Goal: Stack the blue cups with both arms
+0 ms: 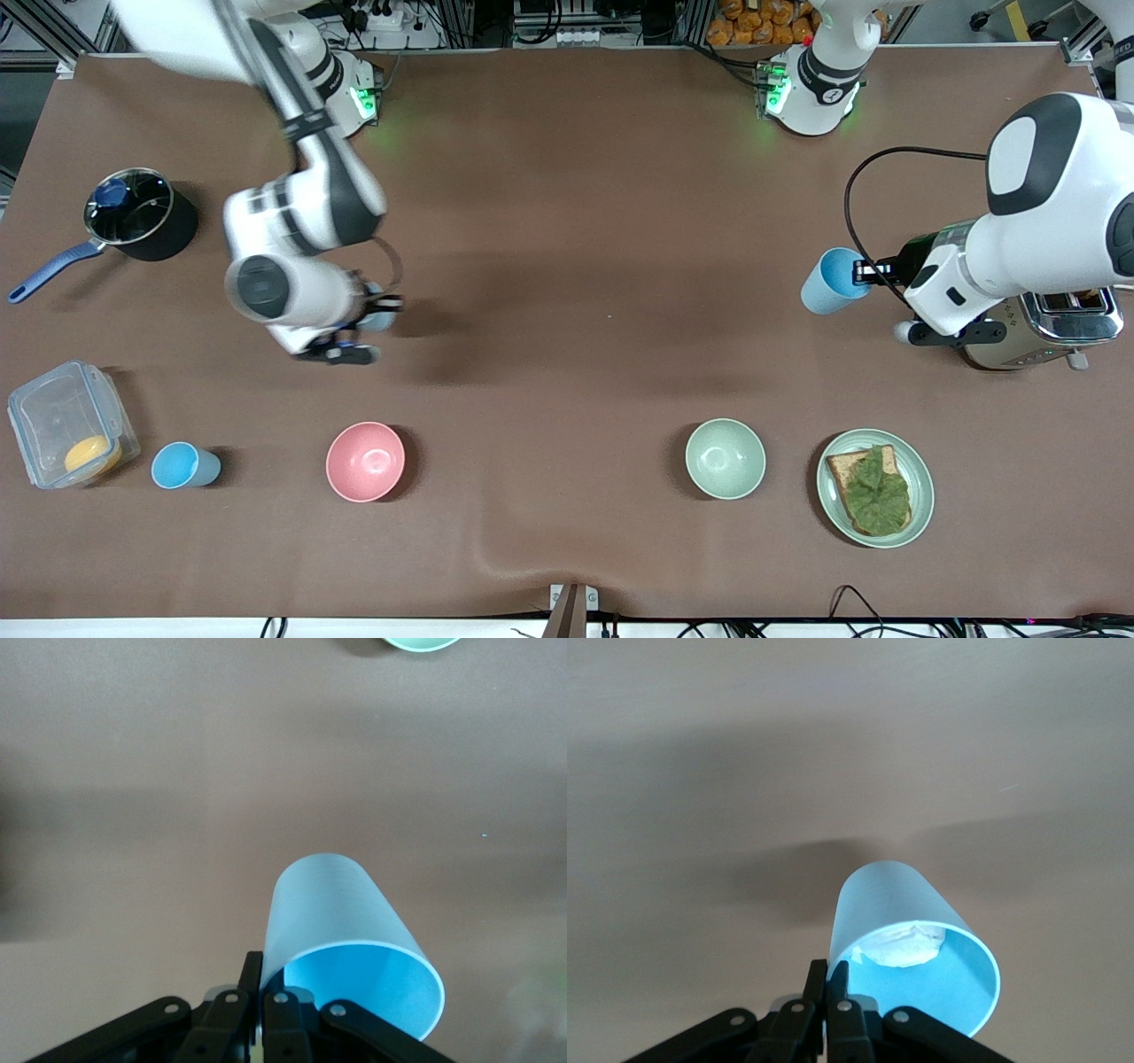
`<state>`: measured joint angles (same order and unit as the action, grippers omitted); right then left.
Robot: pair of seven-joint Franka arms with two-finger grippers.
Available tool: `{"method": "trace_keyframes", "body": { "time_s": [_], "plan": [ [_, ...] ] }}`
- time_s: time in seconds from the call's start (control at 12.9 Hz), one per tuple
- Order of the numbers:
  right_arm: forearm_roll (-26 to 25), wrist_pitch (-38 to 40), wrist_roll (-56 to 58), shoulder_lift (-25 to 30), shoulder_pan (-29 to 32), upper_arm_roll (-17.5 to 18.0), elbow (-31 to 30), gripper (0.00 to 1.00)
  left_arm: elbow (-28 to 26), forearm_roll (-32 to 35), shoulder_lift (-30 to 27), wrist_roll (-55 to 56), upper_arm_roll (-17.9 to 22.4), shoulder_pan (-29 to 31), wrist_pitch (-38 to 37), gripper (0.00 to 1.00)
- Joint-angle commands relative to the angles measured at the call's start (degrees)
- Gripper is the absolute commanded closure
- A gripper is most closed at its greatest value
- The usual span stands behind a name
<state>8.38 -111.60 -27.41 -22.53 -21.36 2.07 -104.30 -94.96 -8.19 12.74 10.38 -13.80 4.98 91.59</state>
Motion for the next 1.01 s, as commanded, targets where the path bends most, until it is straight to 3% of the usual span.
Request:
{"method": "trace_keyframes", "body": {
  "time_s": [0.0, 0.23, 0.77, 0.85, 0.93],
  "plan": [
    [1.99, 0.86, -12.98, -8.38, -7.00, -0.67, 11.28, 1.00, 1.79, -1.30, 0.18, 1.49, -0.35, 0.12, -1.42, 1.00],
    [4.18, -0.71, -24.42, -14.72, -13.16, -0.58, 19.20, 1.00, 3.90, -1.22, 0.18, 3.59, -0.35, -0.15, -1.42, 1.00],
    [6.82, -9.15, -28.67, -18.07, -17.49, -0.58, 20.01, 1.00, 5.14, -0.60, -0.35, 3.77, -0.44, 0.03, -2.12, 1.00],
    [6.82, -9.16, -28.67, -18.07, -17.49, -0.58, 20.01, 0.70, 5.05, -0.95, -0.09, 3.86, -0.44, -0.23, -2.03, 1.00],
    [6.74, -9.16, -28.67, -18.07, -17.49, -0.58, 20.01, 0.23, 5.05, -1.30, 0.09, 4.30, -0.52, -0.49, -2.12, 1.00]
  ]
}}
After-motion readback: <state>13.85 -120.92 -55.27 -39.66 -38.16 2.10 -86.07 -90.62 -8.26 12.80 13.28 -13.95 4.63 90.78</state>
